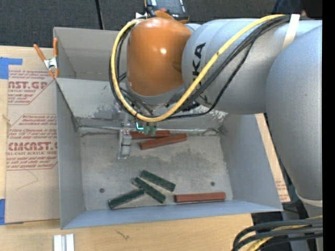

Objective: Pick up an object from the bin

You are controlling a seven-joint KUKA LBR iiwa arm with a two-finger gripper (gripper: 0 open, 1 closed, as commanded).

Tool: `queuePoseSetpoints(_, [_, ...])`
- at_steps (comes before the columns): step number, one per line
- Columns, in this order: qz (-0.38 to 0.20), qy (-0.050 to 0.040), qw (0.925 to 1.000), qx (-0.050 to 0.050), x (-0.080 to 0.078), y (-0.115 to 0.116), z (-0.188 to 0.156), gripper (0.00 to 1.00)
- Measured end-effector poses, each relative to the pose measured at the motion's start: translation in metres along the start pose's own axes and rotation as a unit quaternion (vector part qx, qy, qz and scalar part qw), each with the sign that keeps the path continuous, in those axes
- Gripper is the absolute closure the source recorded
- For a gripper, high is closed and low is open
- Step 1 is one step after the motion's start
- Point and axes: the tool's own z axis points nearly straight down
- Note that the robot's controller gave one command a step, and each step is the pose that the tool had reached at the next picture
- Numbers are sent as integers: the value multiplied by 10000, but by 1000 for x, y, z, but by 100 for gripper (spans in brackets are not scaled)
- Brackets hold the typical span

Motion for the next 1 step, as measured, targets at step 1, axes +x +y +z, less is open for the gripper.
queuePoseSetpoints(1, [9,-38,10000,-6,-2,-1,-4,0])
